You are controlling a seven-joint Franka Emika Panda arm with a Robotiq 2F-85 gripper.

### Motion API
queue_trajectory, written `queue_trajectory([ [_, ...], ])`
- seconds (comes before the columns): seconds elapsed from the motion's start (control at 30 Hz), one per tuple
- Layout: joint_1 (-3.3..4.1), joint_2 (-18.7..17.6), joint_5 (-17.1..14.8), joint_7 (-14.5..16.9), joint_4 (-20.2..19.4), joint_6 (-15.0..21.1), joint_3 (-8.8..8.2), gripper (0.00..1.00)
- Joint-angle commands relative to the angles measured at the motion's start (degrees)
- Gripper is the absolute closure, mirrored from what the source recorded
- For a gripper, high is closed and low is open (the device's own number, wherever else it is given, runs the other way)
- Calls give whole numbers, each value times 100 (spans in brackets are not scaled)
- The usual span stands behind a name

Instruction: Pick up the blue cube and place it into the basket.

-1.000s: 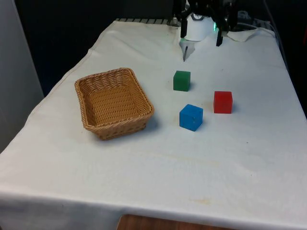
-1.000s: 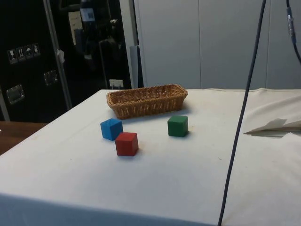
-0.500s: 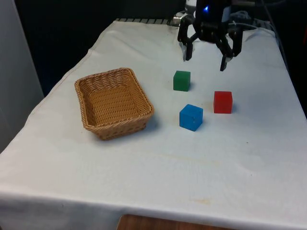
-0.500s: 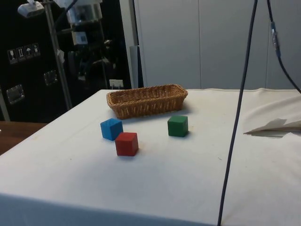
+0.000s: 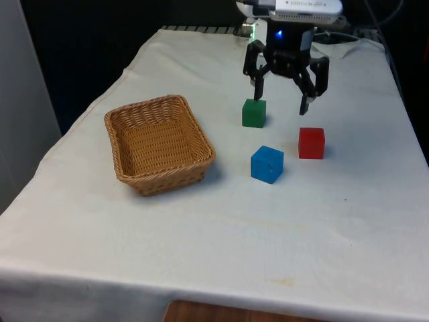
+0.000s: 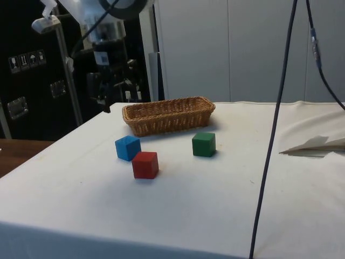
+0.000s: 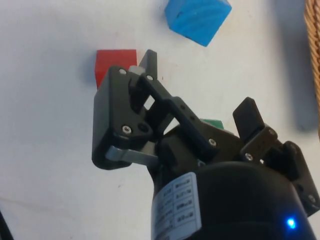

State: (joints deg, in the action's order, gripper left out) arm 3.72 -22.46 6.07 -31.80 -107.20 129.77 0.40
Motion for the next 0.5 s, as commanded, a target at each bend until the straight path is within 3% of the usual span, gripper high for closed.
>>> queue_trajectory([
  [0.0, -6, 6, 0, -29, -80, 178, -6, 0],
  [0.17, 0, -178, 11, -103, -92, 430, -17, 0],
  [0.47, -11, -424, 0, -126, 17, 487, -11, 0],
])
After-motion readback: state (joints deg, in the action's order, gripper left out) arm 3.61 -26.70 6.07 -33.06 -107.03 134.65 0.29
